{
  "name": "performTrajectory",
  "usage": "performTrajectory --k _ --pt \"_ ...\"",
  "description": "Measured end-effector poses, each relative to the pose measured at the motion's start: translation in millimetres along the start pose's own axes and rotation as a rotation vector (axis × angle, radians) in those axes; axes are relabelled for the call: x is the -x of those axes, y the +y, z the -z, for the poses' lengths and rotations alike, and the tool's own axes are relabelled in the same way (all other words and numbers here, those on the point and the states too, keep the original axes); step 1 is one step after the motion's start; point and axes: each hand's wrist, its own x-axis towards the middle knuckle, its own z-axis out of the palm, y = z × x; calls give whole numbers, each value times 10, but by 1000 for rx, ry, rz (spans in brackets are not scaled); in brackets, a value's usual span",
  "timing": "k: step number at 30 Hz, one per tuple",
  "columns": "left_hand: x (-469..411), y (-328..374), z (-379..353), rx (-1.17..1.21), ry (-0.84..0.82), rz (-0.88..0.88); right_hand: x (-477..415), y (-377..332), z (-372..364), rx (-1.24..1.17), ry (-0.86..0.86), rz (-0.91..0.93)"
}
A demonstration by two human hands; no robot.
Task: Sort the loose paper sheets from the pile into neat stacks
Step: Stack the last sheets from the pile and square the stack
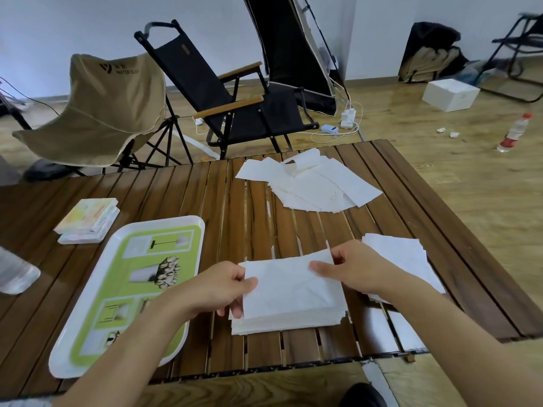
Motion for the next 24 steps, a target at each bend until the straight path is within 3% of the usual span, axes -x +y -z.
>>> performTrajectory --k 4,18,24 --pt "15 -11 -7 -72 -2 30 -30 -7 -66 185 27 18" --pt "-25 4 -49 -309 67 73 10 -165 -120 498 79 -37" --pt "-91 -92 15 -437 99 124 -111 -215 27 730 357 -44"
